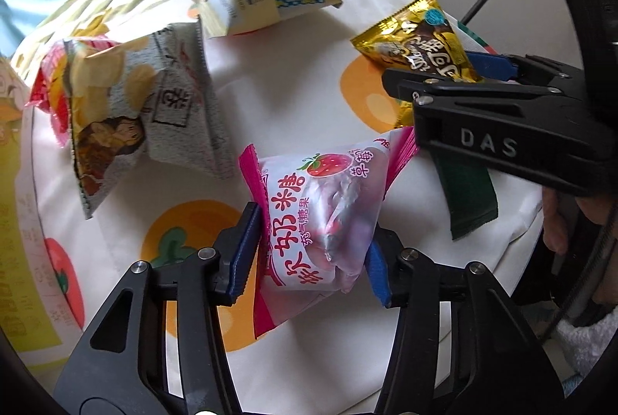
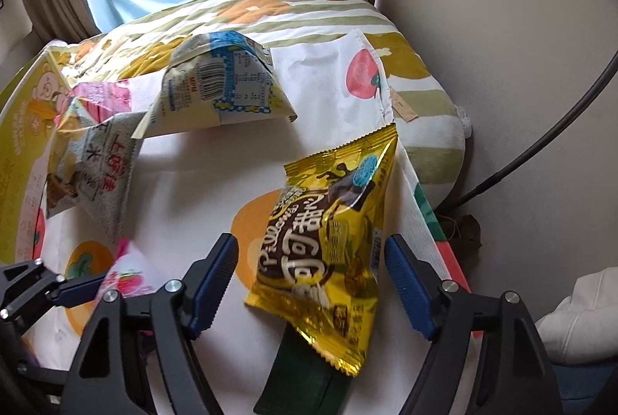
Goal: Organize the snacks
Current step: 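Grasp the pink strawberry candy bag with the left tool while the right tool grasps the gold cocoa bag, then carry both bags over the green box and release them inside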
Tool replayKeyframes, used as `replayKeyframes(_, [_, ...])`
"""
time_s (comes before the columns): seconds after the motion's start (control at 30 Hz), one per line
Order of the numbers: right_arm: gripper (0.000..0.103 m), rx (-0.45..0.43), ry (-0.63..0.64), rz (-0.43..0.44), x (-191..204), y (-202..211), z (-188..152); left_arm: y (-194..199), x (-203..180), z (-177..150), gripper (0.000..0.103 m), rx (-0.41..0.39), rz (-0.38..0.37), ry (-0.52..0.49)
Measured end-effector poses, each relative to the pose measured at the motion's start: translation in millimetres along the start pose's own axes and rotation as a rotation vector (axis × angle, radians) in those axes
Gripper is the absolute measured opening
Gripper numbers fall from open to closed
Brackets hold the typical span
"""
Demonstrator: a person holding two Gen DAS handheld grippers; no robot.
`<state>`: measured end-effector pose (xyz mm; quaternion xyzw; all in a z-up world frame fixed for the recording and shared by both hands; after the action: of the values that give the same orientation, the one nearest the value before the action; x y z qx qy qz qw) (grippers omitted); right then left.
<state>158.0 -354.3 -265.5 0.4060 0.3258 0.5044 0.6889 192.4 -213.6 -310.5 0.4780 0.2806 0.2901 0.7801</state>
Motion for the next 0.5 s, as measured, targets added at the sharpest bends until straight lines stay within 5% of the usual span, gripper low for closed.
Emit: replayKeyframes(0.5, [0.048,0.011,-0.033,0.005,-5.8,1.2,-5.0,6.2,-2.9,-0.8,0.044,-0.001,0.008,0.045])
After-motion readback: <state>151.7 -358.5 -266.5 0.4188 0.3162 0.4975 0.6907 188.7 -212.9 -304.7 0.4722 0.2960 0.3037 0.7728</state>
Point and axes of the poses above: each gripper's, at about its wrist camera, not at the fingertips, and y roughly against the way its jaws point, x to its left, z to its top, the point moved 4 cm from there along -y, roughly the way its jaws point, and after that the axes turned 2 degrees about -z, right-handed, at the moved point
